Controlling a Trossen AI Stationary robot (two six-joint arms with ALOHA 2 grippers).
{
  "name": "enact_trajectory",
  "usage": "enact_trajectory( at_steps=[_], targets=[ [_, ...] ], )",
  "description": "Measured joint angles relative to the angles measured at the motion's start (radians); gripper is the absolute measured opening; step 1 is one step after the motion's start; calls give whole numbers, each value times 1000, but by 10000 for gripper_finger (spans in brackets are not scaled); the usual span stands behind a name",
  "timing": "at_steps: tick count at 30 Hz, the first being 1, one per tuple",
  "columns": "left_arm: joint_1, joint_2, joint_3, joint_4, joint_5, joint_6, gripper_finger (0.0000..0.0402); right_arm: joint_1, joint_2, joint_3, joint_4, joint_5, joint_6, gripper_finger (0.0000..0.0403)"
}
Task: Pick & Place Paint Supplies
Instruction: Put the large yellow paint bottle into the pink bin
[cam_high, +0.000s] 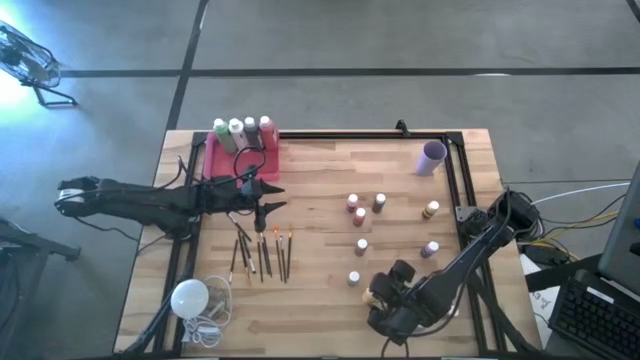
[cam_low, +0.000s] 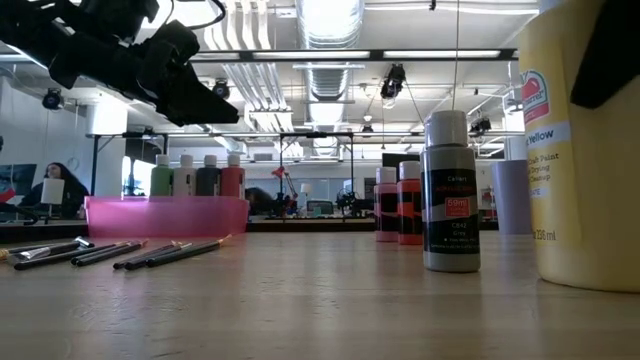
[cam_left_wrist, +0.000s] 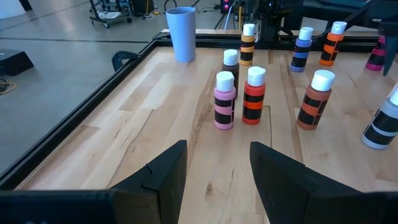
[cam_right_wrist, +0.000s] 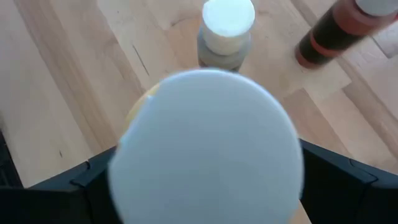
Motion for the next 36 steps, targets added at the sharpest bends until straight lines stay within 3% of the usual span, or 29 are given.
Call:
enact_trajectory(
  at_steps=[5,10,21,27,36],
  targets=[
    [0,0,0,0,0,0,181,-6,0,0,-1,4,-13,358],
    [0,0,0,0,0,0,181,-10,0,-1,-1,26,-27,328],
    [-1,0,0,0,0,0,181,-11,-1,-1,-3,1,-45,186],
    [-1,0,0,16,25,-29,181,-11,-1,19,-15,-39,-80,181],
    [-20,58,0,213,281,3,181,-12,1,87,-25,-64,-178,193]
  ],
)
